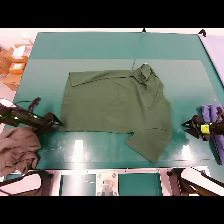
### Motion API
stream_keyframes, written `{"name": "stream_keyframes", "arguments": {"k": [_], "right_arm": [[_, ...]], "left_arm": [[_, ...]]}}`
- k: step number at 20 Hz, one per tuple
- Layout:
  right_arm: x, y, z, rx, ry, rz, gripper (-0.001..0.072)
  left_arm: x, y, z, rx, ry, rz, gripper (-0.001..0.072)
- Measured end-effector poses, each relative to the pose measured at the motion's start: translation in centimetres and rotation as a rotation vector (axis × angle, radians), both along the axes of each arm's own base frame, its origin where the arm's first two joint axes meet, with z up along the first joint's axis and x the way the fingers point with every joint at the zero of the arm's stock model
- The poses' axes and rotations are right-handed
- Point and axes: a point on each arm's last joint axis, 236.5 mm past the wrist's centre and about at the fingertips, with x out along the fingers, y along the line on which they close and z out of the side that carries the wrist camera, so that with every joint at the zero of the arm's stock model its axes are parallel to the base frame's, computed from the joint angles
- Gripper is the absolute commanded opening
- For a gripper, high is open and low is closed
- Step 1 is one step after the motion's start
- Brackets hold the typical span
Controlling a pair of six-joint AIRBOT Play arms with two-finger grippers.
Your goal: Fold the shirts.
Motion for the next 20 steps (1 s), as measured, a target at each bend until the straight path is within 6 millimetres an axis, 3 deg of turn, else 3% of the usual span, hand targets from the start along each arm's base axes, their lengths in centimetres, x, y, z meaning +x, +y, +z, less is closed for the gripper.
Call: {"name": "stream_keyframes", "arguments": {"k": [2,4,5,6,9,10,12,13,16,18,19,20], "right_arm": [[-0.3,1.7,-0.7,0.04,0.007,0.013,0.0374],[-0.2,3.6,-1.2,0.085,0.008,0.038,0.0374],[-0.1,4.7,-1.5,0.116,0.009,0.053,0.0374],[-0.1,5.6,-1.7,0.142,0.015,0.072,0.0374],[0.2,7.7,-2.5,0.201,0.024,0.113,0.037],[0.3,8.1,-2.8,0.212,0.027,0.118,0.0315],[0.3,8.3,-3.4,0.209,0.03,0.128,0.0049],[0.4,8.3,-3.6,0.205,0.029,0.134,0.0016],[1.3,7.9,-3.2,0.184,0.001,0.161,0.0015],[3.8,5.9,-1.6,0.108,-0.074,0.17,0.0015],[5.6,5.2,0.5,0.096,-0.136,0.167,0.0015],[8.1,5.1,4.1,0.1,-0.24,0.164,0.0014]], "left_arm": [[0.1,-1.5,-0.6,-0.004,-0.019,-0.002,0.0351],[0.7,-2.1,-1.1,0.004,-0.05,0.005,0.0344],[1.0,-2.4,-1.2,0.002,-0.063,0.01,0.0147],[1.3,-2.3,-1.4,0.012,-0.08,0.015,0.0021],[1.4,-2.6,-1.6,0.012,-0.099,0.001,0.0021],[1.5,-2.7,-1.6,0.011,-0.104,-0.003,0.0021],[1.5,-2.8,-1.6,0.008,-0.108,-0.006,0.002],[1.6,-2.8,-1.5,0.009,-0.112,-0.008,0.002],[2.9,-2.4,-0.8,0.024,-0.152,-0.015,0.0019],[5.0,-2.5,2.1,0.008,-0.219,-0.031,0.0019],[6.5,-2.6,4.4,0.0,-0.28,-0.036,0.0019],[8.6,-2.5,7.8,-0.003,-0.371,-0.035,0.0019]]}}
